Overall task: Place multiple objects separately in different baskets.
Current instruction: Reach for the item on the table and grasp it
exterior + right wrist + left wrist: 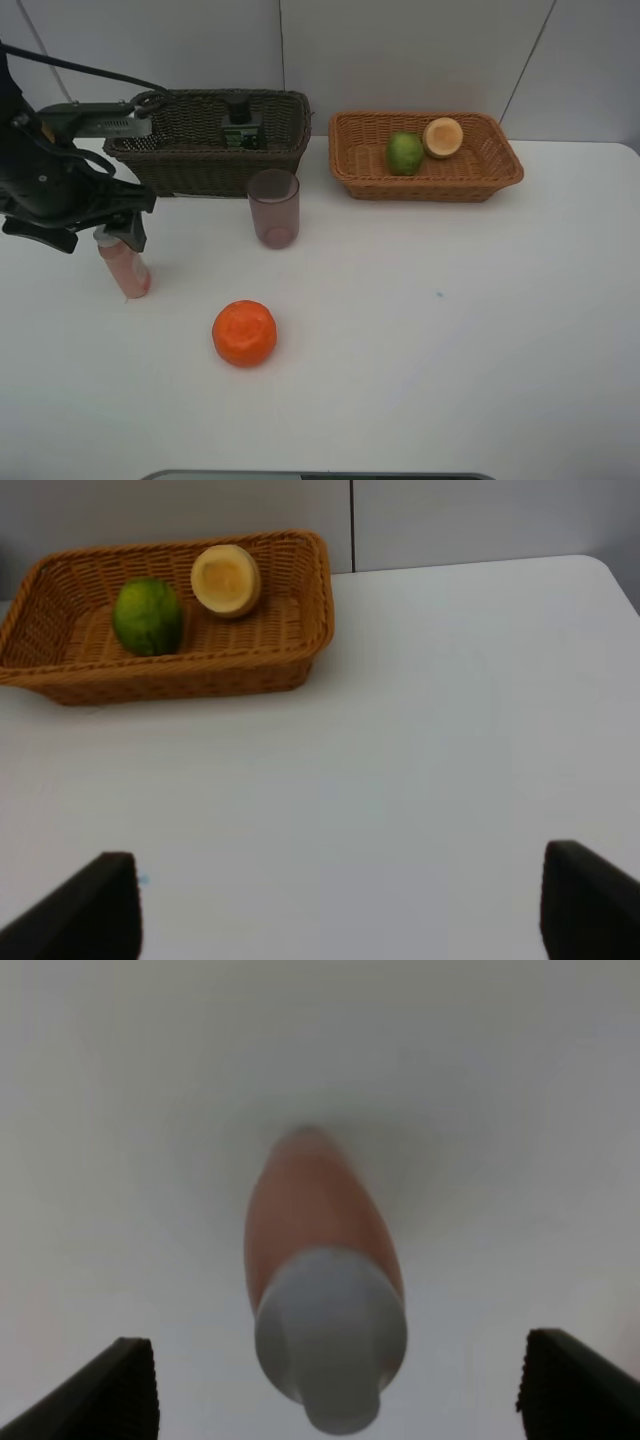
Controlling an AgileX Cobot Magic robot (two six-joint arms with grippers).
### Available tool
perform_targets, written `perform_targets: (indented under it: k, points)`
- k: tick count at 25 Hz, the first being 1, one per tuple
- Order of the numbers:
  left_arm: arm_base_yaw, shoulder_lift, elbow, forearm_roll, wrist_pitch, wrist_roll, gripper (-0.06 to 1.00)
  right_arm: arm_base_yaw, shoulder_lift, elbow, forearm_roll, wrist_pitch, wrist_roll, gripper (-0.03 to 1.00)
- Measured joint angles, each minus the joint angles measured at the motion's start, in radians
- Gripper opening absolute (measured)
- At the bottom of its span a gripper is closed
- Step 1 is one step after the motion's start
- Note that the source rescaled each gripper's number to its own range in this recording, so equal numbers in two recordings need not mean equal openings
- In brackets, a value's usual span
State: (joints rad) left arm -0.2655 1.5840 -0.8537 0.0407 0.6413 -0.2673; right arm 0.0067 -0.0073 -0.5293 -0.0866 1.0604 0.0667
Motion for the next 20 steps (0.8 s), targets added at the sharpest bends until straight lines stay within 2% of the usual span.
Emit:
perform_targets:
  k: [8, 20]
  points:
    - [0.000, 0.041, 0.000, 0.040, -0.048, -0.025, 0.92, 0.000, 0.000, 0.000, 0.000, 0.000, 0.000, 0.69]
    - [0.000, 0.132, 0.000, 0.045, -0.109, -0.028, 0.92, 0.000, 0.000, 0.000, 0.000, 0.000, 0.000, 0.69]
